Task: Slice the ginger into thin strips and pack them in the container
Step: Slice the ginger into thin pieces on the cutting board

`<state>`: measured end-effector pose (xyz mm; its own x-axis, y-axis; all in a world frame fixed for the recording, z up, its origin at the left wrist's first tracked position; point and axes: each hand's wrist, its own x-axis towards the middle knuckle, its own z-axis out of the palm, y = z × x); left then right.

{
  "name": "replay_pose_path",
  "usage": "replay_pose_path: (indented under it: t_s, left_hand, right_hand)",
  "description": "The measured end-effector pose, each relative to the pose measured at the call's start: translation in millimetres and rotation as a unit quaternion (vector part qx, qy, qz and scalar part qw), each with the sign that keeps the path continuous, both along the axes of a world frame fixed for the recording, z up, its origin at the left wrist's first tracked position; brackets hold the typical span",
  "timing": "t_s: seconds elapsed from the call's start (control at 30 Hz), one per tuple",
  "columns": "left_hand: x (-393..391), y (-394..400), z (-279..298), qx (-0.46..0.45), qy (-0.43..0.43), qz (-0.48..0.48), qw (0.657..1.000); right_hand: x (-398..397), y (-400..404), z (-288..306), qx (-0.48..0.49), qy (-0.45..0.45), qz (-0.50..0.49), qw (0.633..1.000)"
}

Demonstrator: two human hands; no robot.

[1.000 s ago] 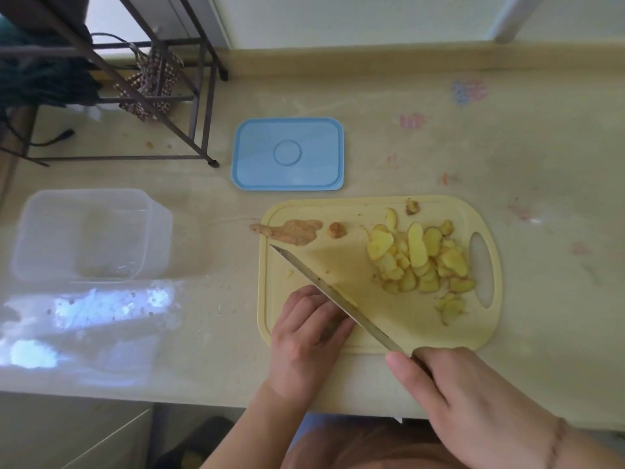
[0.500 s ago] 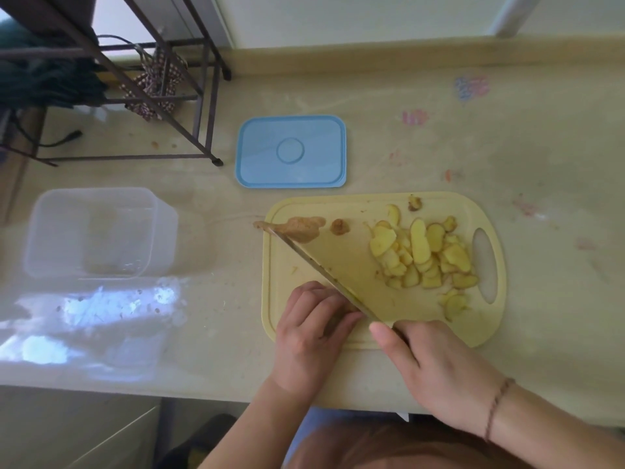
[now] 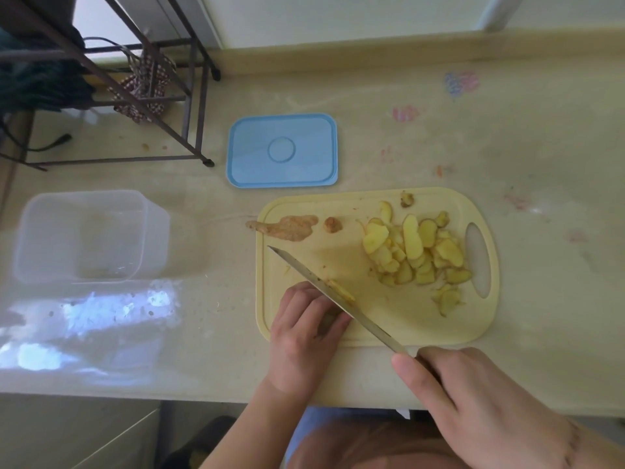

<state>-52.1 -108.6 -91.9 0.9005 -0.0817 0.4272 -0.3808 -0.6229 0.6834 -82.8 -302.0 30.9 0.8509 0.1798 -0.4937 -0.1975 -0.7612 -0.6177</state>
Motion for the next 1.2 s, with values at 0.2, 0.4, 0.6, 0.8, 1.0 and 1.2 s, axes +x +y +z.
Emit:
replay_pose_path:
  t_s: [0.2, 0.4, 0.6, 0.8, 1.0, 1.2]
  left_hand:
    - [0.1, 0.0, 0.7, 0.000, -0.005, -0.009, 1.000]
    - [0.4, 1.0, -0.1, 0.001, -0.008, -0.022, 1.000]
    - [1.2, 1.2, -1.1, 0.010, -0.009, -0.021, 1.000]
    - [0.4, 0.8, 1.9, -0.001, 0.012, -0.021, 1.000]
    - [1.9, 0.6, 3.9, -0.002, 0.014, -0.021, 1.000]
    - [0.9, 0.8, 3.0, 0.001, 0.007, -0.017, 1.000]
  right_hand:
    - [-0.4, 1.7, -0.2, -0.014, 0.007, 0.002, 1.000]
    - [5.6, 8.0, -5.4, -0.008, 0.025, -0.010, 1.000]
    - [24.0, 17.8, -32.5, 0.019, 0.019, -0.009, 1.000]
    - [3.0, 5.0, -22.1, 0.025, 0.005, -0.033, 0.999]
    - [-3.6, -2.9, -10.4, 0.005, 0.011, -0.032, 0.999]
    - [-1.8, -4.0, -7.7, -0.001, 0.020, -0.015, 1.000]
